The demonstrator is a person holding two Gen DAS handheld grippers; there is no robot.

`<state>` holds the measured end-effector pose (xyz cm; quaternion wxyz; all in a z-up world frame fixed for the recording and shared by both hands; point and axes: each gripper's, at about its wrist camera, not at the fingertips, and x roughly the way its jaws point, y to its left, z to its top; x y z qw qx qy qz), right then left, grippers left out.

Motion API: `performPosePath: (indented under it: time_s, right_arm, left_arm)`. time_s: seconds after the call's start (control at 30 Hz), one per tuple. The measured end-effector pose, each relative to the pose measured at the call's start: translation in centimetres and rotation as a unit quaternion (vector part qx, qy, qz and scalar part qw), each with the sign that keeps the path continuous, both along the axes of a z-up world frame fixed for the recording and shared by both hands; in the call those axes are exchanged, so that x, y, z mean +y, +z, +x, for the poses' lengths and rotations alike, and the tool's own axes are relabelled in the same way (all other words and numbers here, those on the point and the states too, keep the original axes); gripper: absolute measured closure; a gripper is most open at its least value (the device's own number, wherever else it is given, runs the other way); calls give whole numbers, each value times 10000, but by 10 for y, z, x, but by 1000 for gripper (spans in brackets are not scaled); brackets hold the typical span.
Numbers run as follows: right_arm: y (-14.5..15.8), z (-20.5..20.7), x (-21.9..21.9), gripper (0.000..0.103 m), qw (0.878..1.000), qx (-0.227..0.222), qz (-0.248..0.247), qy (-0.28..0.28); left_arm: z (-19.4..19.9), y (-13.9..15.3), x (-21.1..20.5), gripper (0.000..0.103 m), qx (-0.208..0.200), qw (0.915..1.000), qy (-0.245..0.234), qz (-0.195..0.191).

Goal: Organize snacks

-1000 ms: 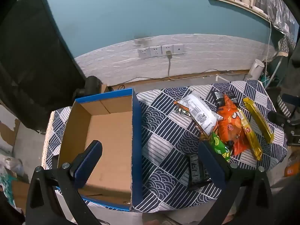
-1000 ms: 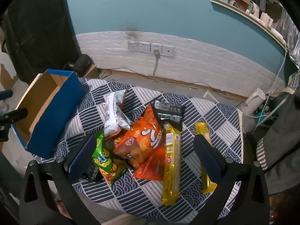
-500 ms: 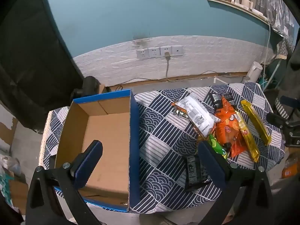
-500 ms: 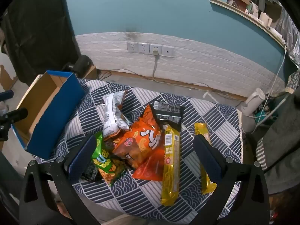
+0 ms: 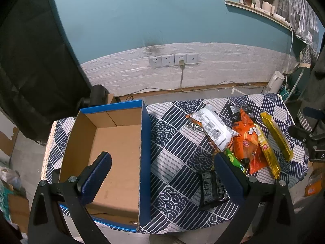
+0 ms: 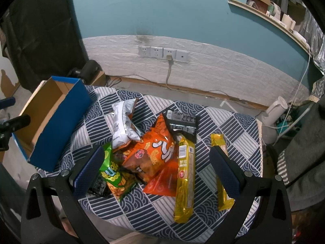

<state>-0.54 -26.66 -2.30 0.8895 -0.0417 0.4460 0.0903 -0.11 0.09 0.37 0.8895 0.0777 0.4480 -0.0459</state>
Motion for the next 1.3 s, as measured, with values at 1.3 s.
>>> performPosePath:
  time_s: [1.3]
  right_arm:
    - [0,0,-5,2,10000,1,2,3]
  left_arm:
    - [1,-5,1,1,136,9998,65,-108]
